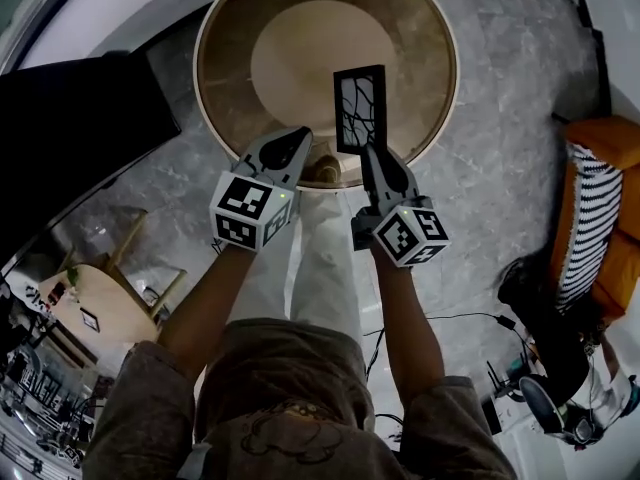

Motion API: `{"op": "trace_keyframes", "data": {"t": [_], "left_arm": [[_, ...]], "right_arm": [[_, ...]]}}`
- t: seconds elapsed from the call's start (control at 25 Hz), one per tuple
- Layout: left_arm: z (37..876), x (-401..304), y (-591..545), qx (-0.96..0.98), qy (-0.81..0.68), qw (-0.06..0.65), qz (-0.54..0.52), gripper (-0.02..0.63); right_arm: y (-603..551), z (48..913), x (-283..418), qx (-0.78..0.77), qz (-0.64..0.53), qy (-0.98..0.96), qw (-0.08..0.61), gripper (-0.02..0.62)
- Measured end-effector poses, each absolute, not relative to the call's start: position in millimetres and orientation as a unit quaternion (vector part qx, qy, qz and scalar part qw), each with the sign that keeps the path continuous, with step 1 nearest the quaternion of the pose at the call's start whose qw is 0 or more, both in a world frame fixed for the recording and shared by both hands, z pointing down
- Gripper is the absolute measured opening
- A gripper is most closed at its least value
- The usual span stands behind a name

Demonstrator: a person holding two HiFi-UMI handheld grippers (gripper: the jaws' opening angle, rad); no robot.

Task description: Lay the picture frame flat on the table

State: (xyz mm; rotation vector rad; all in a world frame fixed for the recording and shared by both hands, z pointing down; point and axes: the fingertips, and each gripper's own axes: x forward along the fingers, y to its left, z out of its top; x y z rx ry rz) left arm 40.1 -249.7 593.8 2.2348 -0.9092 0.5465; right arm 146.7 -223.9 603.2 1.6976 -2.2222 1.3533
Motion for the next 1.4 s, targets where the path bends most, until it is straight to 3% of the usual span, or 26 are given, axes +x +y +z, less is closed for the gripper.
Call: {"op": "trace_keyframes", "data": {"t": [1.4], "left_arm": [[649, 52, -243, 0.851, -0.324, 0.346, 0.227, 0.017]], "right_arm": [[-232, 707, 145, 0.550, 0.481, -0.683, 0.015, 0.083]]}}
